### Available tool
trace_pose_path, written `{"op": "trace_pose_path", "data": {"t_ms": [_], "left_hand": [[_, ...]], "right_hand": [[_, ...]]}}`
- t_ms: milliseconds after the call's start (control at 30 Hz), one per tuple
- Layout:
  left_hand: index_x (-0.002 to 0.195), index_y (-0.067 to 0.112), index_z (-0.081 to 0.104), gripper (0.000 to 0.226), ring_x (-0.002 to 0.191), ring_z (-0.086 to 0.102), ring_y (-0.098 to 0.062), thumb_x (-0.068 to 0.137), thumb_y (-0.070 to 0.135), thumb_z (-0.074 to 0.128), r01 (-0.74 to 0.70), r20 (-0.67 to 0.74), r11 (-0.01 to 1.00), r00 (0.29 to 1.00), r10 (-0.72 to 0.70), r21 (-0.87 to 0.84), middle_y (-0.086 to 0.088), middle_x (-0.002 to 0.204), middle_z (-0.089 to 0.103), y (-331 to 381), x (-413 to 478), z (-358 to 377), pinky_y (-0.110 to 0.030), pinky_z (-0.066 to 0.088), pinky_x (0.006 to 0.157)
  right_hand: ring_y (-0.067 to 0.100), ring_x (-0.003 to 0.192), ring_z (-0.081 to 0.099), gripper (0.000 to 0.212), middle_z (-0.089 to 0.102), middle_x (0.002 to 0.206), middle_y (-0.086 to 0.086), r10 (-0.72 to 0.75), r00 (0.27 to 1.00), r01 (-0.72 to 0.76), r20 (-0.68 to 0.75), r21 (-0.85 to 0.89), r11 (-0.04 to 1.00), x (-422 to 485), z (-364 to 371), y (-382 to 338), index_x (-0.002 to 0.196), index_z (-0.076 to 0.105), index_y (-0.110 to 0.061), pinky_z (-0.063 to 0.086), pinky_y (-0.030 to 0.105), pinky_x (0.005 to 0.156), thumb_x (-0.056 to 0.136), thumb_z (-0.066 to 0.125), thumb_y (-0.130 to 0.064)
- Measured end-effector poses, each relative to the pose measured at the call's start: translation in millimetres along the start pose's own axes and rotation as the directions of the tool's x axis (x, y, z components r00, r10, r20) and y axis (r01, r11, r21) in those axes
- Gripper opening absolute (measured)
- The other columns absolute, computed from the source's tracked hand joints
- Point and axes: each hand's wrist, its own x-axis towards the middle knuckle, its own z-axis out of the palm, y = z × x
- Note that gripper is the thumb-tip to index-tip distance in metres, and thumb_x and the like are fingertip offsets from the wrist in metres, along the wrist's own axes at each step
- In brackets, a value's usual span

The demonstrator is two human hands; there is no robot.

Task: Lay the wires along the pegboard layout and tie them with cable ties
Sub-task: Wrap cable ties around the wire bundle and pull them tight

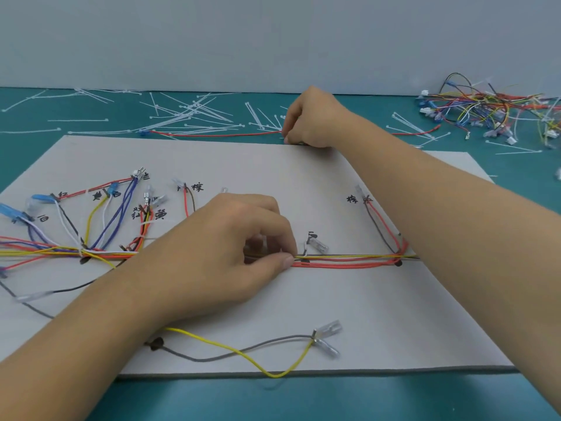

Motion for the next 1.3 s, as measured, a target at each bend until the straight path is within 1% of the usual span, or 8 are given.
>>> {"op": "trace_pose_path", "data": {"t_ms": [133, 300, 400, 533, 700, 833, 1067, 1300], "left_hand": [[0.086, 0.03, 0.077, 0.011, 0.08, 0.062, -0.011, 0.09, 0.021, 0.073, 0.007, 0.004, 1.0, 1.0, -0.007, 0.003, 0.012, 0.081, 0.06, 0.5, 0.1, -0.8, -0.013, 0.043, 0.07], [0.088, 0.03, 0.077, 0.013, 0.08, 0.062, -0.013, 0.09, 0.021, 0.068, 0.011, 0.002, 1.0, 1.0, -0.011, -0.006, 0.012, 0.083, 0.061, 2.2, 0.6, 0.0, -0.012, 0.041, 0.069], [0.086, 0.029, 0.076, 0.013, 0.08, 0.062, -0.011, 0.09, 0.022, 0.067, 0.001, -0.028, 1.0, 1.0, -0.001, 0.007, 0.014, 0.081, 0.06, 2.6, -0.7, -0.8, -0.011, 0.041, 0.068], [0.088, 0.026, 0.079, 0.014, 0.075, 0.063, -0.011, 0.092, 0.016, 0.07, -0.005, -0.136, 1.0, 0.991, 0.008, 0.023, 0.013, 0.081, 0.062, 2.1, -1.4, -0.9, -0.013, 0.041, 0.065], [0.086, 0.024, 0.079, 0.012, 0.077, 0.064, -0.011, 0.086, 0.018, 0.069, 0.013, -0.323, 0.999, 0.946, -0.002, 0.031, 0.013, 0.077, 0.065, 4.2, -1.3, -2.3, -0.027, 0.047, 0.073], [0.096, 0.028, 0.075, 0.01, 0.087, 0.064, -0.006, 0.093, 0.024, 0.067, 0.0, -0.427, 1.0, 0.904, -0.011, -0.027, 0.013, 0.082, 0.065, 11.3, -4.2, -3.6, -0.01, 0.042, 0.079], [0.088, 0.023, 0.072, 0.013, 0.087, 0.064, -0.019, 0.097, 0.023, 0.063, -0.058, -0.383, 0.995, 0.923, 0.025, -0.075, 0.007, 0.082, 0.068, 21.1, -6.0, -5.6, -0.021, 0.042, 0.081], [0.081, 0.026, 0.072, 0.01, 0.076, 0.065, -0.009, 0.089, 0.021, 0.075, -0.066, -0.383, 0.988, 0.924, 0.007, -0.141, 0.015, 0.074, 0.068, 23.7, -6.8, -4.4, -0.01, 0.041, 0.078]], "right_hand": [[0.027, 0.089, 0.071, 0.011, 0.073, 0.084, 0.0, -0.05, 0.999, 0.05, 0.0, -0.12, 0.992, 2.7, 3.9, -3.8, 0.08, 0.077, -0.021, 0.062, 0.039, 0.082, 0.079, 0.073, -0.01], [0.03, 0.092, 0.062, 0.014, 0.067, 0.105, 0.004, -0.207, 0.978, 0.19, -0.022, -0.317, 0.929, -11.4, -0.5, -14.3, 0.091, 0.063, -0.021, 0.048, 0.035, 0.073, 0.093, 0.057, -0.009], [0.021, 0.095, 0.061, 0.013, 0.065, 0.104, 0.001, -0.299, 0.93, 0.26, -0.215, -0.192, 0.946, -29.5, -12.0, -26.5, 0.098, 0.067, -0.013, 0.053, 0.038, 0.083, 0.094, 0.056, -0.008], [-0.003, 0.067, 0.05, 0.008, 0.064, 0.088, -0.008, -0.435, 0.852, 0.493, -0.29, 0.167, 0.854, -93.4, -19.5, -50.8, 0.092, 0.069, -0.013, 0.041, 0.011, 0.068, 0.094, 0.063, -0.008], [0.013, 0.062, 0.051, 0.015, 0.062, 0.077, -0.003, -0.276, 0.895, 0.445, -0.352, 0.761, 0.473, -170.6, -17.7, -46.9, 0.09, 0.067, -0.015, 0.043, 0.023, 0.057, 0.095, 0.061, -0.002], [0.015, 0.063, 0.051, 0.012, 0.059, 0.082, 0.005, -0.122, 0.986, 0.12, -0.111, 0.99, 0.071, -197.3, -3.4, -35.8, 0.098, 0.065, -0.008, 0.042, 0.03, 0.059, 0.101, 0.055, -0.002], [0.012, 0.058, 0.054, 0.01, 0.063, 0.076, 0.004, -0.128, 0.991, 0.052, -0.035, 0.989, 0.135, -204.7, 3.0, -31.8, 0.098, 0.067, -0.004, 0.05, 0.025, 0.056, 0.099, 0.057, -0.002], [0.011, 0.058, 0.051, 0.015, 0.065, 0.076, 0.001, -0.118, 0.99, -0.046, 0.072, 0.977, 0.21, -208.5, 8.0, -30.6, 0.092, 0.071, -0.011, 0.046, 0.024, 0.056, 0.098, 0.059, -0.005]]}}
